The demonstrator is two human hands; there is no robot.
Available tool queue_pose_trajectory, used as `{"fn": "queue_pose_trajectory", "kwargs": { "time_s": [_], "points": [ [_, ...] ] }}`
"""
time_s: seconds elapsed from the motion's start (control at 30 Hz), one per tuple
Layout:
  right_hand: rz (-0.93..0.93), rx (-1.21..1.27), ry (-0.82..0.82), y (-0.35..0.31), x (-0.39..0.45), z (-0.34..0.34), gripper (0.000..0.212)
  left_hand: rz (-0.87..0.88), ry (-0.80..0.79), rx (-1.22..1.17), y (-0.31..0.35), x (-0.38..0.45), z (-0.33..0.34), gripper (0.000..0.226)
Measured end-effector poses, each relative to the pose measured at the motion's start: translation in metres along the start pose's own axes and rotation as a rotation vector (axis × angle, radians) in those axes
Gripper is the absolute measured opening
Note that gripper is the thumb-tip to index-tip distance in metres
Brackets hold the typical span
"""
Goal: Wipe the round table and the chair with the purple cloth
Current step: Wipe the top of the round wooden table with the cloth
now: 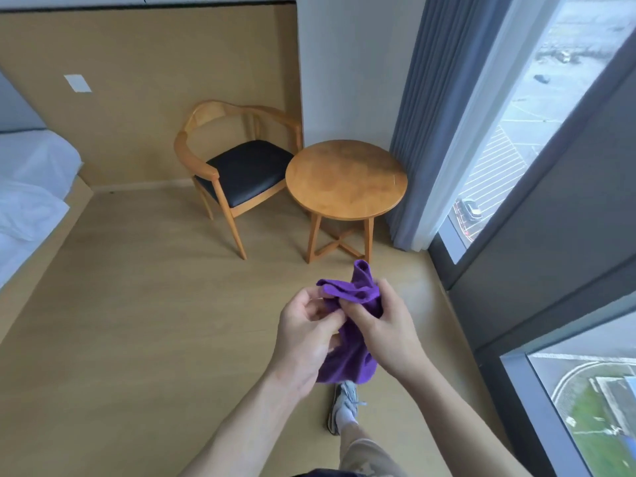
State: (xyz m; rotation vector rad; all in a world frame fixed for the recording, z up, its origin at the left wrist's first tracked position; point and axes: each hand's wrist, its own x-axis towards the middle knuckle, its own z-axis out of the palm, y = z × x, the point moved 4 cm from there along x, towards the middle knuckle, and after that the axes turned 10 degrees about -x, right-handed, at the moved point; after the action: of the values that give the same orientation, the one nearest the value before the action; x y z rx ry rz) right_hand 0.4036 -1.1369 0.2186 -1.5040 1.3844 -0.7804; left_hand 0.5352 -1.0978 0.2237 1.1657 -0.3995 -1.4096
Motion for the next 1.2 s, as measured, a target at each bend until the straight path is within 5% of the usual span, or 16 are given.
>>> {"fn": "queue_pose_trajectory", "kwargs": {
  "time_s": [0.17,0.27,0.6,0.73,1.03,1.2],
  "points": [
    [0.109,0.163,-0.030,0.010,0.097,0.007,0.008,-0.026,-0.019,0.079,0.030,0.085,0.004,0.026],
    [0.150,0.222,-0.089,0.007,0.157,0.015,0.029,-0.052,0.008,0.087,0.058,0.135,0.006,0.037],
    [0.163,0.268,-0.249,-0.031,0.329,0.052,0.033,-0.028,0.139,0.032,0.122,0.277,0.003,0.038],
    [0.153,0.247,-0.234,-0.037,0.370,0.079,0.049,-0.017,0.180,0.008,0.143,0.328,-0.004,0.035],
    [0.306,0.457,-0.203,-0.059,0.466,0.128,0.058,-0.235,0.044,-0.168,0.187,0.453,-0.031,0.027],
    [0.245,0.306,-0.163,-0.059,0.504,0.124,0.051,-0.318,-0.086,-0.139,0.204,0.514,-0.015,0.022]
  ]
}}
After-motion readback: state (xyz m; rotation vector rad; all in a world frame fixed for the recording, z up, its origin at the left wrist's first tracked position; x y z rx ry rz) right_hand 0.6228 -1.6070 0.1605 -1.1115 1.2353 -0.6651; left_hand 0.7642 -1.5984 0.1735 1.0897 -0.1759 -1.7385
